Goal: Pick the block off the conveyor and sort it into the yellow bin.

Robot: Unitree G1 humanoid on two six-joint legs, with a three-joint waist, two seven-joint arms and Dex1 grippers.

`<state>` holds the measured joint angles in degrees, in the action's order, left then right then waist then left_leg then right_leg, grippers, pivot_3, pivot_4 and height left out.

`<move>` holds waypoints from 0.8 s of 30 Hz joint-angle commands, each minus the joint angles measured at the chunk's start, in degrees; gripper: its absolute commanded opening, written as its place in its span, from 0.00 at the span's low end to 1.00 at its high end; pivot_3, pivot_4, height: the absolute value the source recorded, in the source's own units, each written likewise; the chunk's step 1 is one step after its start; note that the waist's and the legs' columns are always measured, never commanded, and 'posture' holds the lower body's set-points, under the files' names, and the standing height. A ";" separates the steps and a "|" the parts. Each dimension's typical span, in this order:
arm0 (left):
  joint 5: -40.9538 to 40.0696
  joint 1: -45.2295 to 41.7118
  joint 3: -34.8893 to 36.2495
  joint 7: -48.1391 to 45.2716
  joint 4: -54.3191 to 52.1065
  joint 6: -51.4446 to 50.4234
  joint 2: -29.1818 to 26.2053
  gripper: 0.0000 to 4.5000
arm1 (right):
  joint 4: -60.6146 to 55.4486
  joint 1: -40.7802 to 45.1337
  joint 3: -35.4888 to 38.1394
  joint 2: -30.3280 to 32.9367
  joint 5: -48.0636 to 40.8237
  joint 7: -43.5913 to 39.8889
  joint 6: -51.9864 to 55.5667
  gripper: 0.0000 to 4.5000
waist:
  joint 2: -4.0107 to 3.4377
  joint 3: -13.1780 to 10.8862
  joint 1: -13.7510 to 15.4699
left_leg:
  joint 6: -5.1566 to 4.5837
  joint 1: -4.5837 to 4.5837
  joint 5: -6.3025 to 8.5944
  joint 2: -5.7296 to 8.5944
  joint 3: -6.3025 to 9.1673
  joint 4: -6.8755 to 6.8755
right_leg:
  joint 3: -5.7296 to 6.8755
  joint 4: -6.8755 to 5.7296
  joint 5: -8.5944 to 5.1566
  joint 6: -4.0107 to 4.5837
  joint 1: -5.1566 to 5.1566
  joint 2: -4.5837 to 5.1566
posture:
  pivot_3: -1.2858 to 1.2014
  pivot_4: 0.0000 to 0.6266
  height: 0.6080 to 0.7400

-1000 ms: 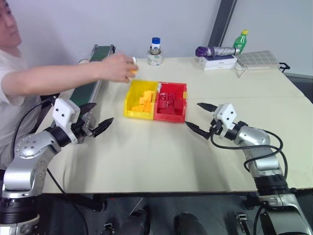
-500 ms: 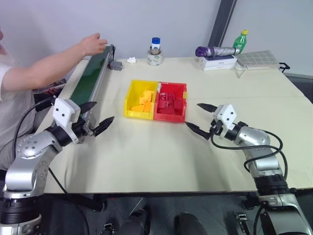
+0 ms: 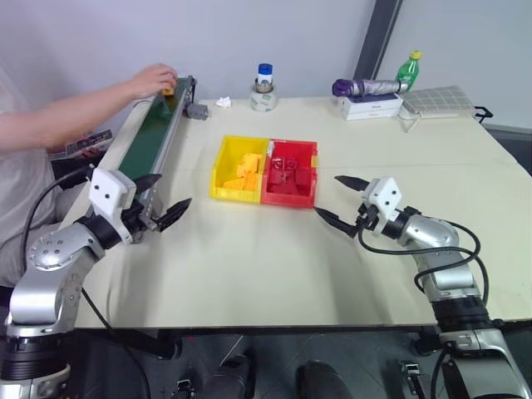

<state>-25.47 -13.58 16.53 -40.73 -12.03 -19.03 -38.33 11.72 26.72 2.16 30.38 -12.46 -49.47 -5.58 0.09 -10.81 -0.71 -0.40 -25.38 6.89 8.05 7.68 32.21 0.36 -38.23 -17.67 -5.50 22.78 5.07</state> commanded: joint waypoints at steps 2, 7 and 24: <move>-0.04 1.42 3.01 5.29 -5.07 0.14 1.73 0.99 | -0.64 0.91 0.69 0.22 -0.50 -0.14 -1.27 1.00 | 0.00 0.00 0.00 | 0.00 0.00 0.00 0.00 0.00 0.00 | 0.00 0.00 0.00 0.00 0.00 0.00 | 0.52 0.24 1.00; -0.26 6.10 9.37 15.41 -10.25 -1.07 6.70 0.99 | -1.00 0.41 0.83 0.09 -0.65 0.06 -1.33 1.00 | 0.03 0.02 -0.13 | -0.01 0.01 0.00 -0.01 -0.02 0.01 | -0.03 -0.01 0.01 -0.02 0.01 0.00 | 0.52 0.24 1.00; 11.72 21.29 10.09 33.84 -18.77 3.27 20.73 0.99 | 0.23 1.51 0.12 -0.68 -0.76 -0.41 -1.63 1.00 | 0.18 0.11 0.30 | 0.08 0.04 0.07 -0.02 -0.04 0.26 | -0.02 0.00 -0.07 0.19 -0.18 -0.03 | 0.52 0.24 1.00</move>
<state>-14.20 8.30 26.05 -7.31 -28.24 -17.16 -17.09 12.84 27.19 1.63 29.87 -12.49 -49.89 -6.30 0.27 -10.70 -0.41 -0.32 -25.34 6.96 8.02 7.64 32.47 0.34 -38.25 -17.74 -5.31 22.59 5.04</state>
